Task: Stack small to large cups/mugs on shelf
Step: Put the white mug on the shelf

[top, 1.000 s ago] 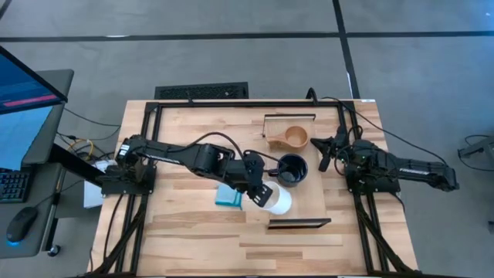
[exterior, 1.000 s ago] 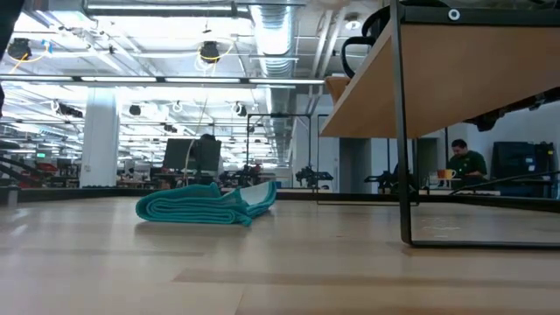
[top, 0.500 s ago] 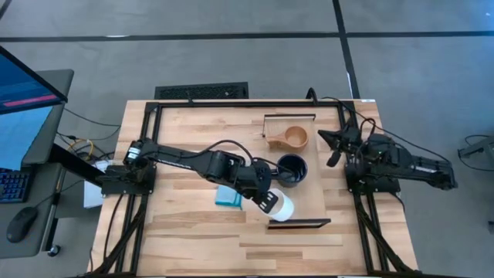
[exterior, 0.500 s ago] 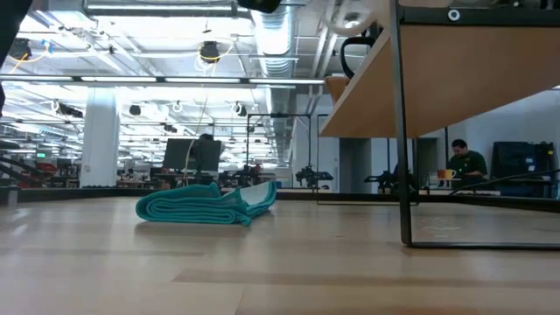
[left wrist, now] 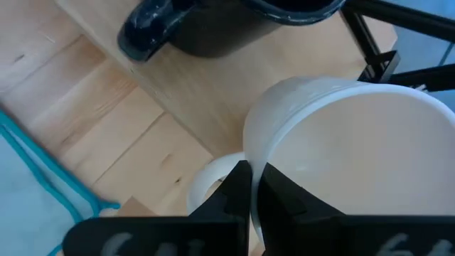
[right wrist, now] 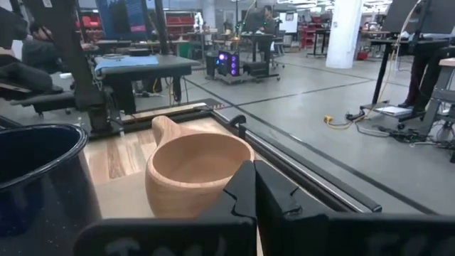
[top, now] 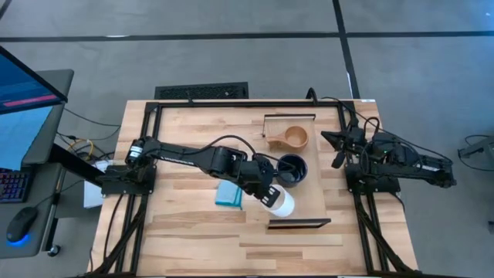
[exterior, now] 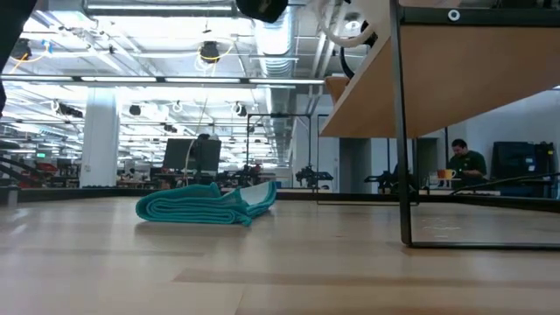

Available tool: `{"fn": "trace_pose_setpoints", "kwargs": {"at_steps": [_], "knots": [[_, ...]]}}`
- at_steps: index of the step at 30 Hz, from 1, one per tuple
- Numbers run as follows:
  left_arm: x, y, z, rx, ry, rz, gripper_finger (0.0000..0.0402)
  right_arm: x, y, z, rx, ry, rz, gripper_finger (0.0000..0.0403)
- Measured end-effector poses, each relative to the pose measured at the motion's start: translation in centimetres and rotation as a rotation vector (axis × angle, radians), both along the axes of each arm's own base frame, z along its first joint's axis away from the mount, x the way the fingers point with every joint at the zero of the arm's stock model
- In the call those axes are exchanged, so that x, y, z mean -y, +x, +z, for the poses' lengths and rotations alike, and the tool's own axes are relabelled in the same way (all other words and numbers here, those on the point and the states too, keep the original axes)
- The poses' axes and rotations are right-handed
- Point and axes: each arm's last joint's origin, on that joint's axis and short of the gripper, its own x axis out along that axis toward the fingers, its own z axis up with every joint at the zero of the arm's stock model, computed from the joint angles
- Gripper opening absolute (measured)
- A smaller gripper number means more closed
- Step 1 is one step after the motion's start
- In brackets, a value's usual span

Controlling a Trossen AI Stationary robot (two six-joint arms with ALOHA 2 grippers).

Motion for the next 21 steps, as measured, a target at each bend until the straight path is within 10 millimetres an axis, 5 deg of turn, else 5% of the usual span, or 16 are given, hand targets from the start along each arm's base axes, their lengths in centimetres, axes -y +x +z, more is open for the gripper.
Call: {"fn": "trace_pose_setpoints", "kwargs": {"at_steps": [21], "knots": [[-0.58,-0.18,-0.17,-0.029,0.032,-0.009,0.0001,0.0,0.0,0.0,0.0,-0.001,0.0,0.0016]]}}
